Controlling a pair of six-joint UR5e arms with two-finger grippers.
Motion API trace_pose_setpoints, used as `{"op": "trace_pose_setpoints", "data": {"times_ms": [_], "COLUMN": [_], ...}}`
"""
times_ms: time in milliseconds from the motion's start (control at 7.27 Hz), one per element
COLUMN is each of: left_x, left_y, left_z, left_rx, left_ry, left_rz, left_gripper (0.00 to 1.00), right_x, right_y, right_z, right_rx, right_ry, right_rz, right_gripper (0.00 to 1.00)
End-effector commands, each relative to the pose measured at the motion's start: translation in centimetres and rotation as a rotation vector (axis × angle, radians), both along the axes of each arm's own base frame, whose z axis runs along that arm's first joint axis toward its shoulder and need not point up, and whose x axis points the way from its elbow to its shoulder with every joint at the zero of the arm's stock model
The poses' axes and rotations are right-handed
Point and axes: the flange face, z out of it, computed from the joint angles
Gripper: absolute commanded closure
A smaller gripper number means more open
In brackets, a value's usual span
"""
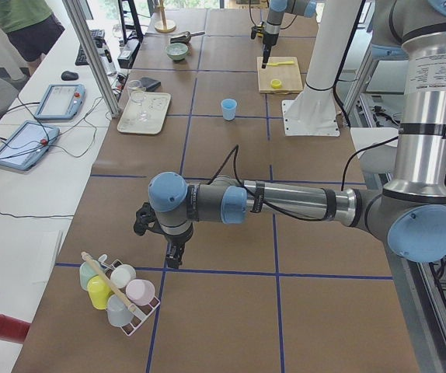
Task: Squeeze lemon into cup
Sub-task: 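Move the right gripper down toward the lemon slices on the cutting board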
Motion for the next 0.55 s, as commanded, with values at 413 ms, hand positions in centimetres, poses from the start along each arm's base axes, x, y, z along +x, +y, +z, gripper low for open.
{"op": "trace_pose_setpoints", "data": {"times_ms": [413], "left_x": [0.0], "left_y": [-0.1], "left_z": [-0.4], "left_rx": [0.007], "left_ry": [-0.002], "left_rz": [-0.001], "left_gripper": [0.0], "right_x": [-5.6], "right_y": [3.9], "right_z": [1.7], "right_rx": [0.014], "right_ry": [0.038], "right_rz": [-0.034], "right_gripper": [0.0]}}
